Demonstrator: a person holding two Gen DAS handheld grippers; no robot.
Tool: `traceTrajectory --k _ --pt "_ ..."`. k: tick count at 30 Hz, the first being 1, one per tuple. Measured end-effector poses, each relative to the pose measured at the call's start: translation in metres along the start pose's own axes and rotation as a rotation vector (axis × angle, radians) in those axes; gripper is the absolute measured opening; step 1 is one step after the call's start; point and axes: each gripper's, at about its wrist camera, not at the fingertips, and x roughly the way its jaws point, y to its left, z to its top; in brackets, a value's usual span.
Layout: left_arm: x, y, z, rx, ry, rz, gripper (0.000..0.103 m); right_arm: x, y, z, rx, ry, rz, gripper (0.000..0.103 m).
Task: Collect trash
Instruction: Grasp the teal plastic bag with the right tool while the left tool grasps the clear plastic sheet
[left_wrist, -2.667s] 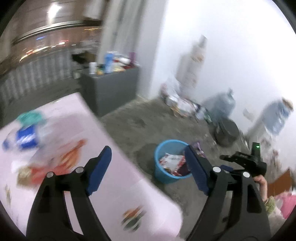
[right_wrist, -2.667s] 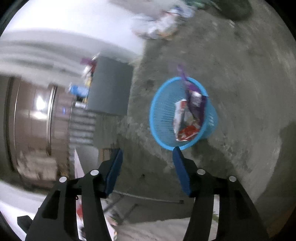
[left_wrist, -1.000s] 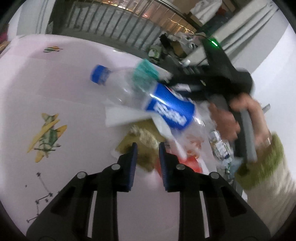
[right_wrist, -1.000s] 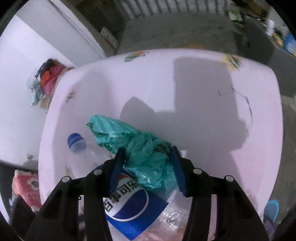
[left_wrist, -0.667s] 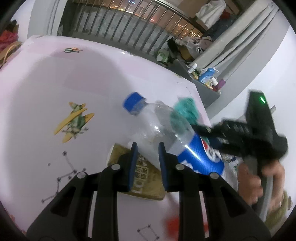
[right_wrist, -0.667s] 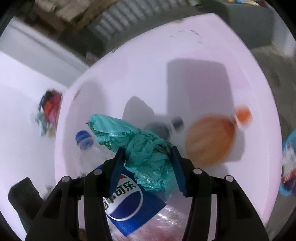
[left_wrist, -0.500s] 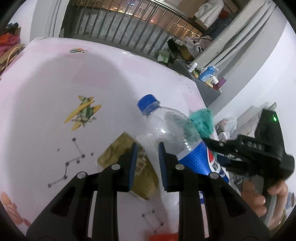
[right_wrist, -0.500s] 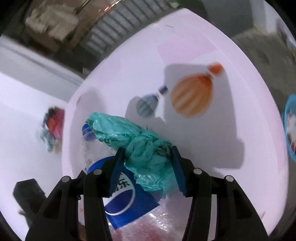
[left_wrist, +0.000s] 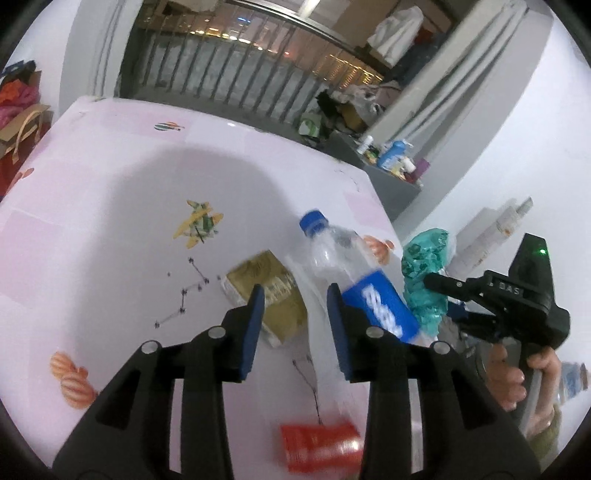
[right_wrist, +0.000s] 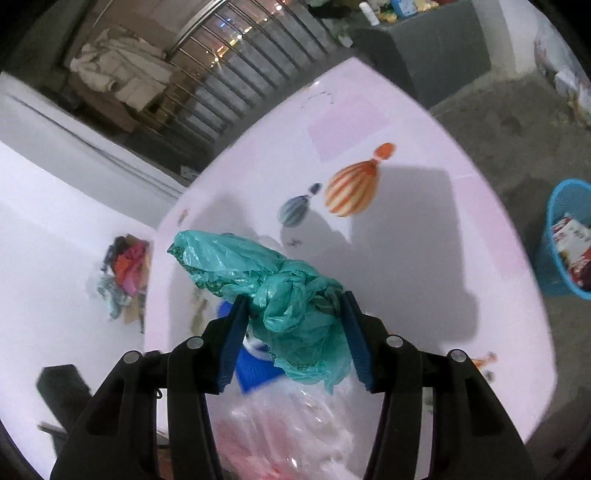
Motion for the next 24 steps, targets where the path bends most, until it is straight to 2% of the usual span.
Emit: traceTrajectory --k 5,10,12,15,24 --pt "-0.013 -0.014 -0.021 0.043 0.071 -0.083 0.033 -0.024 -0.022 -0.019 0.008 -0.018 -0.033 0.05" --pt "-0.011 -0.025 -0.038 0.072 0.14 -0.144 0.04 -0.04 -0.036 -0.037 0.011 -0.031 -0.037 0.05" --pt "-0.003 -0.026 -0.039 0.066 0.16 -0.141 0.042 -0.039 -0.041 -0.044 0.019 -0.02 -0.033 0.05" --pt "0.011 -0.024 -0.037 0.036 0.19 -0.093 0.042 -0.034 -0.046 -0.051 0.034 -0.004 -0.035 0.05" --pt "0.044 -0.017 -0.04 -0.019 0.273 -0.106 0.04 -0.025 -0.052 -0.053 0.044 0.014 -0.023 0.05"
